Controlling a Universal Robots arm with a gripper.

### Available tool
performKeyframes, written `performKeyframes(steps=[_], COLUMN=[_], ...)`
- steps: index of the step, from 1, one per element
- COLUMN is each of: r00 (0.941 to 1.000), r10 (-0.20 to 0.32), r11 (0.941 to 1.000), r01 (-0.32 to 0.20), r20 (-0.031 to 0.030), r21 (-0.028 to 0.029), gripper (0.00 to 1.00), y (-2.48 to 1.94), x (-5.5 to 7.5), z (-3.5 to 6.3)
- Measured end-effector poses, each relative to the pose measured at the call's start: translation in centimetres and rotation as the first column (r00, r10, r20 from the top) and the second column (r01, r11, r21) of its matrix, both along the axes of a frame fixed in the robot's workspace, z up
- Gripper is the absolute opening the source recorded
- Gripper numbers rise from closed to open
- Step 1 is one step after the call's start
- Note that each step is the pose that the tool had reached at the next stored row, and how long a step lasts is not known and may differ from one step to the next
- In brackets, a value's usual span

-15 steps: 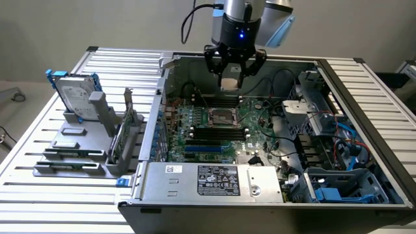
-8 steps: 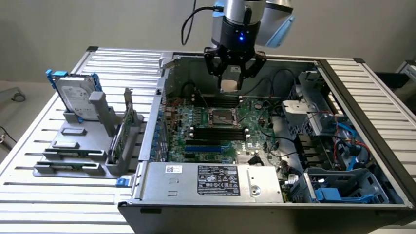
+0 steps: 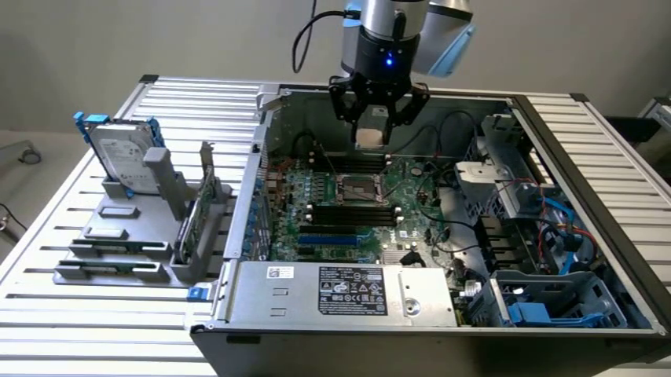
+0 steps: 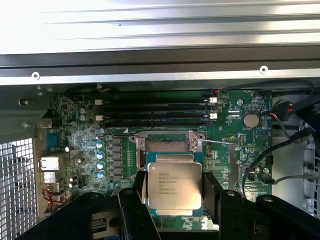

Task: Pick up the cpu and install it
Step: 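Place the cpu into insertion slot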

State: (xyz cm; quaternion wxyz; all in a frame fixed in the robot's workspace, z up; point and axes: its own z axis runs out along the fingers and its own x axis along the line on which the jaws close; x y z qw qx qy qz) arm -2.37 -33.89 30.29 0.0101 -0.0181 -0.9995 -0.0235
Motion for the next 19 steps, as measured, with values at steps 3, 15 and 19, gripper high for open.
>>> performKeyframes(steps=[3,15,19], r00=[1.0,0.9808,0.9638], r10=[-0.002,-0.195,-0.267], r11=[1.0,0.9808,0.9638], r01=[0.002,0.195,0.267], r20=[0.0002,0.0,0.0], r21=[0.001,0.0009,0.0009], gripper=[0.55,0.55,0.55], y=[0.0,0.0,0.0], x=[-0.11,-0.16,-0.16], z=[-0.02,-0.38,-0.58])
